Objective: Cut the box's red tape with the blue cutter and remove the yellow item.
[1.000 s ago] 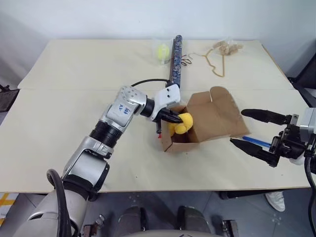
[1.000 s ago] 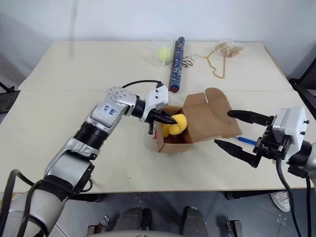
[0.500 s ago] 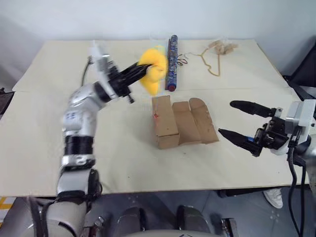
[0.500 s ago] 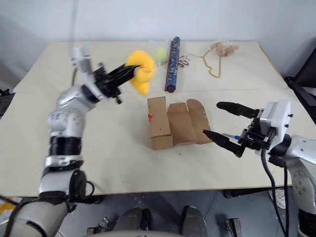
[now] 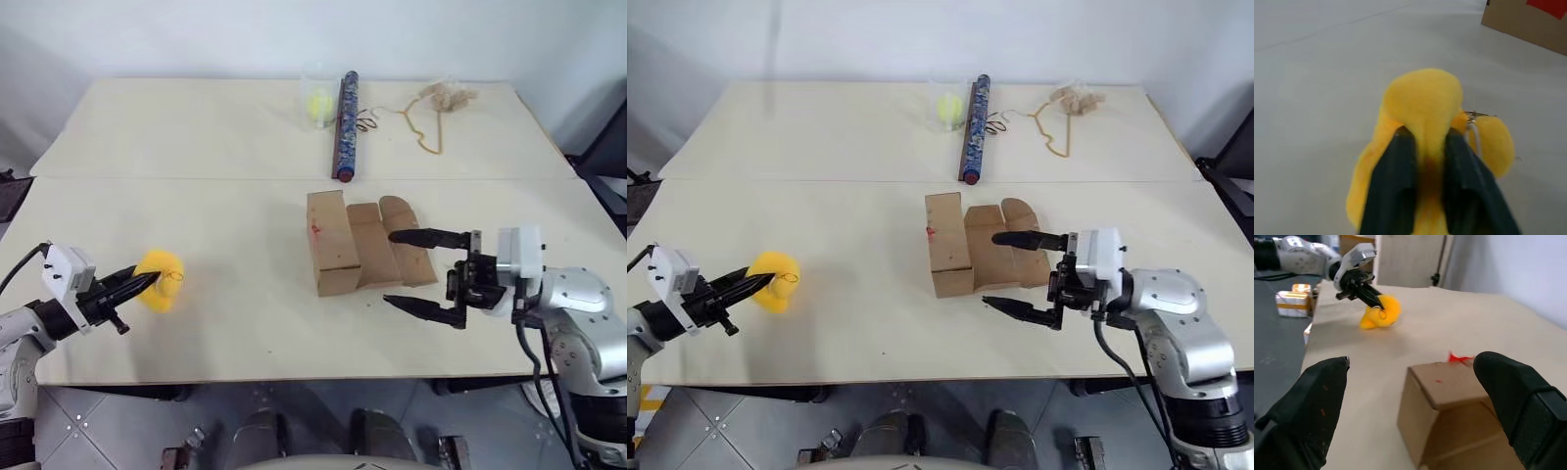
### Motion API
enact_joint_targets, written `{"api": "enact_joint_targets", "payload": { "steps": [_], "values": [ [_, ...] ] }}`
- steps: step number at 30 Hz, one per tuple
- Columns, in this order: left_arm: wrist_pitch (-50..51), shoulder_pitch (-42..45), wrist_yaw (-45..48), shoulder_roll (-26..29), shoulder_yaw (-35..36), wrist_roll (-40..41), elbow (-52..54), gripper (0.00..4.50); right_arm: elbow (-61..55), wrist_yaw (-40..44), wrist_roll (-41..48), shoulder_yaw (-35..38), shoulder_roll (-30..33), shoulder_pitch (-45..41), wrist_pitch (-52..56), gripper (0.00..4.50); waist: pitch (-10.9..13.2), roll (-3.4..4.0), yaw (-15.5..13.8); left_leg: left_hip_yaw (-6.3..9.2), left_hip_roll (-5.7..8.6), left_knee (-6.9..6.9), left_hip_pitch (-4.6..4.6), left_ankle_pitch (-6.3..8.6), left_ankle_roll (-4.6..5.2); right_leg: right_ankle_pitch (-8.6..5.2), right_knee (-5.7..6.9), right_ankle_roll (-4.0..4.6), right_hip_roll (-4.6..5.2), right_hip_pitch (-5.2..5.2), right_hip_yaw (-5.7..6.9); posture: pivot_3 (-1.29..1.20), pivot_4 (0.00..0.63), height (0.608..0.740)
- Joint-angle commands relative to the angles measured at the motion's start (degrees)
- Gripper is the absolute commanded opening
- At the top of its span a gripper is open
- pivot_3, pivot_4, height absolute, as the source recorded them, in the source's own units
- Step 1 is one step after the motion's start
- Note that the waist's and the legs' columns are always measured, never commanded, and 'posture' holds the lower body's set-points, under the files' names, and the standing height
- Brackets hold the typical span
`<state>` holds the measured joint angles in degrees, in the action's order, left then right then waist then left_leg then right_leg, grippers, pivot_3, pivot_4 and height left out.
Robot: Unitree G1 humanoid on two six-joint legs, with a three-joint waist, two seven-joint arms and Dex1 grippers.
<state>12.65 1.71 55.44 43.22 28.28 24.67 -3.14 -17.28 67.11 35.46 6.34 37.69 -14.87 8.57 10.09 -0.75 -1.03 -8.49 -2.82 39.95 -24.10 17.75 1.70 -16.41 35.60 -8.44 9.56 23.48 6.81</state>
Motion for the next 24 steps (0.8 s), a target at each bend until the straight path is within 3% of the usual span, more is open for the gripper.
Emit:
{"api": "enact_joint_targets", "payload": {
  "steps": [1, 9, 14, 19, 24],
  "values": [
    [1.47, -1.22, -1.46, -1.11, 1.22, 3.28, 5.09, 1.98, 1.59, -0.24, -1.45, 0.72, -0.59, -1.69, -3.19, 4.50, 0.00, 0.00, 0.10, -0.01, 0.00, 0.00, 0.02, 0.00, 0.00, 0.00, 0.01, 0.00, 0.00, 0.00, 0.00, 0.00, 0.150, 0.740],
    [9.14, -2.46, -3.73, -1.02, 5.67, 10.81, 10.39, 4.43, 4.31, -3.24, -2.58, 3.24, -0.72, -1.72, -4.80, 4.50, 0.00, 0.00, 1.33, -0.03, -0.04, -0.06, 0.05, 0.02, -0.07, -0.01, 0.19, 0.01, -0.02, 0.09, 0.06, 0.00, 0.150, 0.740],
    [14.66, -2.32, -5.57, 1.15, 15.32, 18.06, 7.55, 4.43, 3.95, -3.12, -2.16, 4.62, 0.30, 0.10, -4.77, 4.50, 0.00, 0.00, 1.44, -0.03, -0.08, -0.06, 0.06, 0.02, -0.07, -0.01, 0.18, 0.01, -0.05, 0.09, 0.05, 0.00, 0.150, 0.740],
    [6.68, -13.01, 0.23, 6.16, 17.97, 8.54, 2.31, 4.43, 3.14, -2.13, -1.24, 4.67, 0.86, 0.57, -4.03, 4.50, 0.02, 0.03, 2.36, -0.33, -0.06, -0.35, 0.34, 0.06, -0.12, -0.02, 0.03, 0.04, -0.04, 0.04, 0.01, 0.00, 0.150, 0.740],
    [-2.66, -19.50, 2.27, 5.58, 20.66, 3.78, -0.39, 4.43, 3.02, -0.33, -1.06, 4.91, 1.80, 2.24, -4.07, 4.50, 0.00, -0.02, 2.49, -0.45, -0.14, -0.72, 0.62, 0.10, -0.22, -0.09, -0.07, 0.16, -0.03, -0.02, 0.00, 0.00, 0.150, 0.740]
  ]
}}
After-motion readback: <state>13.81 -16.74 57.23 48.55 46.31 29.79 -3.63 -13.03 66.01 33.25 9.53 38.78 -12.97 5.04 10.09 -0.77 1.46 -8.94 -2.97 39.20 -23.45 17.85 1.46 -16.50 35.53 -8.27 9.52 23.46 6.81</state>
